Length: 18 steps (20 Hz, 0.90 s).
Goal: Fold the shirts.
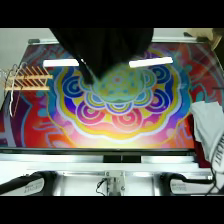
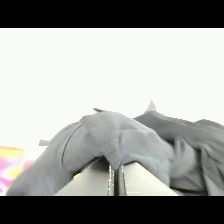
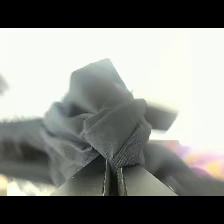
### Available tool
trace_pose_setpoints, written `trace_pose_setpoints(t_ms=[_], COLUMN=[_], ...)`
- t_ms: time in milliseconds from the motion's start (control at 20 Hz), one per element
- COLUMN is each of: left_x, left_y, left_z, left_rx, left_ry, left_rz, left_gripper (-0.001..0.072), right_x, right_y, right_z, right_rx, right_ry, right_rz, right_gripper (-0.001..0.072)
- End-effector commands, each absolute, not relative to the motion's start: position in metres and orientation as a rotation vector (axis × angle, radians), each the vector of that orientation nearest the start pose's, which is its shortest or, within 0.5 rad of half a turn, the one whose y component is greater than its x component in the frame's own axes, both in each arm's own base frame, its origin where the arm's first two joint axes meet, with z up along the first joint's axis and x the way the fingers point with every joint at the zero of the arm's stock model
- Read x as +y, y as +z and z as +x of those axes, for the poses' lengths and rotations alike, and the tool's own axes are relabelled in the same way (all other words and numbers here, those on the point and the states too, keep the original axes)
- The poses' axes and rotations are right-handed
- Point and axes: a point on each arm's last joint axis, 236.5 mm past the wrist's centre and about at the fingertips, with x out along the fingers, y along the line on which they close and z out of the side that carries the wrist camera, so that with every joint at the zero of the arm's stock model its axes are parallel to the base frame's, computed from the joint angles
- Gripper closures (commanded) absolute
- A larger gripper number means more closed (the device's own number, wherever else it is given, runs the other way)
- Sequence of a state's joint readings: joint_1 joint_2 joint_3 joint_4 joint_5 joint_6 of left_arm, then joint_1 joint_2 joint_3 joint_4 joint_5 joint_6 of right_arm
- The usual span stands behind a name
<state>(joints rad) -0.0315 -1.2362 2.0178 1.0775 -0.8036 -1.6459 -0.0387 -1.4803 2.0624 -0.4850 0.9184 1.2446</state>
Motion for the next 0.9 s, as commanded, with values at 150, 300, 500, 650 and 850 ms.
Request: trace_pose_setpoints(t_ms=[150, 300, 500, 650, 850], left_x=[-0.105, -0.122, -0.164, -0.199, -0.205], left_y=[0.328, 0.186, 0.015, -0.025, -0.021], left_z=[0.383, 0.363, 0.265, 0.227, 0.23], left_rx=[0.547, 0.921, 1.391, 1.43, 1.402], left_ry=[-0.369, -0.371, -0.428, -0.495, -0.505], left_rz=[-0.212, -0.166, -0.127, -0.069, -0.056], left_gripper=[0.0645, 0.0645, 0.0645, 0.0645, 0.0644], right_x=[0.135, 0.12, 0.112, 0.112, 0.119], right_y=[0.216, 0.072, -0.055, -0.061, 0.027], right_z=[0.405, 0.352, 0.223, 0.184, 0.243], right_rx=[0.908, 1.218, 1.583, 1.633, 1.385], right_ry=[0.569, 0.469, 0.421, 0.522, 0.593], right_rz=[0.14, 0.179, 0.26, 0.197, 0.095], right_gripper=[0.0639, 0.0639, 0.0638, 0.0547, 0.005])
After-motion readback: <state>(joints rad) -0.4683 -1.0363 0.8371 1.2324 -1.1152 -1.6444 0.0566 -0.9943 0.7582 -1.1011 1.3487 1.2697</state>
